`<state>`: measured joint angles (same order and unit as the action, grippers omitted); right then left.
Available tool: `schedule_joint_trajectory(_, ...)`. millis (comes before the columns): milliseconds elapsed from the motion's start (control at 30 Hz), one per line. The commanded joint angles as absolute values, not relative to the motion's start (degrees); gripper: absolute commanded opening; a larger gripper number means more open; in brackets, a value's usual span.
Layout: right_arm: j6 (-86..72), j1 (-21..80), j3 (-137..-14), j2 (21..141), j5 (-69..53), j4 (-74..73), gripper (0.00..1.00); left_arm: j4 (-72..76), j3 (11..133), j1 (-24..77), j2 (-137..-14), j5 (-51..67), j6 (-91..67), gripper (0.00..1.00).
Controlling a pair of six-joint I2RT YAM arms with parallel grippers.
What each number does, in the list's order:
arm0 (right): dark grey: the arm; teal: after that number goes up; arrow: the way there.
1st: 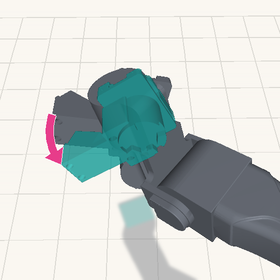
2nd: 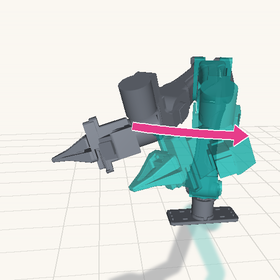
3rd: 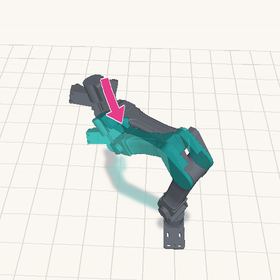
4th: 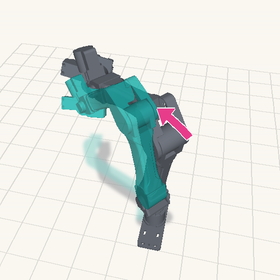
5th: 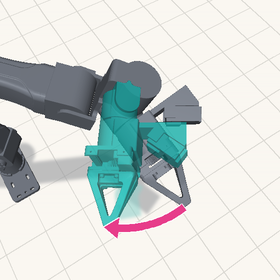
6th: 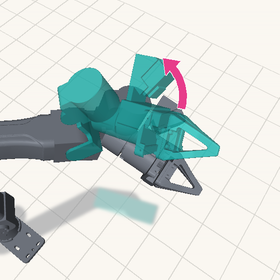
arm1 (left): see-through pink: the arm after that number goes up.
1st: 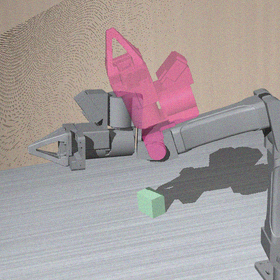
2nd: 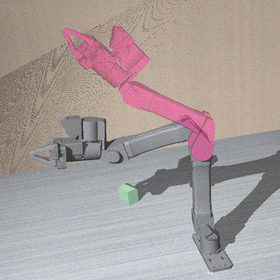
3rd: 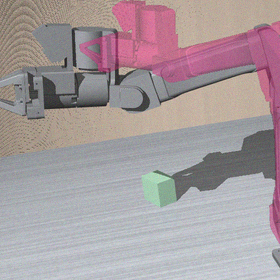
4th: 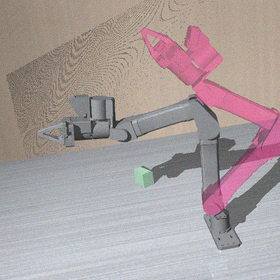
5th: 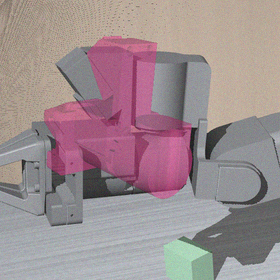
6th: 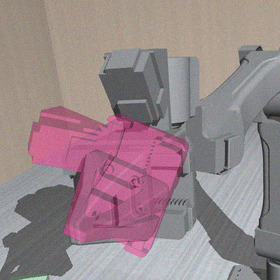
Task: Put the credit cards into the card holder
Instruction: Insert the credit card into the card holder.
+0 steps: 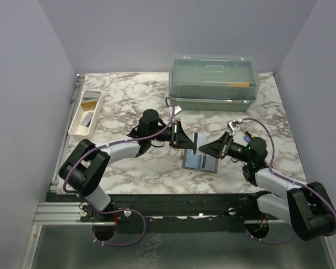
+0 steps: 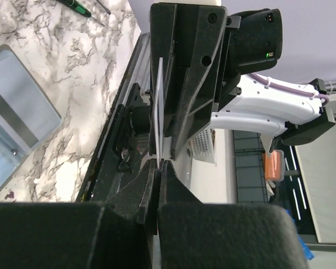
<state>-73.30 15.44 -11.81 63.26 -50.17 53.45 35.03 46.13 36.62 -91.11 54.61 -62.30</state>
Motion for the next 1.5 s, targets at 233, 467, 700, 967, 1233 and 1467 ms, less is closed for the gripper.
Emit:
schedule_joint_trajectory(233,-54.0,15.4,-16.5,59.2,-36.7,12.3,0.0,33.4,43.3,36.0,-95.5,50.4,-63.5,0.55)
schedule_joint_trajectory(467,-43.8,15.3,-21.4,62.0,-33.1,-7.3,0.0,15.7,47.5,35.9,-98.6,45.3,-54.3,0.45)
schedule_joint_trajectory(700,-43.1,15.1,-20.7,66.1,-36.2,-5.7,0.0,9.6,52.2,38.0,-105.5,43.8,-51.4,0.19)
schedule_joint_trajectory(967,-42.7,14.9,-19.5,69.3,-38.9,-0.7,0.0,-1.1,56.4,38.4,-108.1,35.5,-45.8,0.13)
schedule_joint_trajectory(1233,-41.6,14.9,-20.4,71.0,-37.3,-1.4,0.0,-4.9,56.7,38.4,-109.8,30.9,-45.3,0.08)
schedule_joint_trajectory(1467,-40.5,14.9,-21.0,74.7,-38.5,3.0,0.0,-6.0,56.5,38.4,-110.8,28.7,-45.3,0.05)
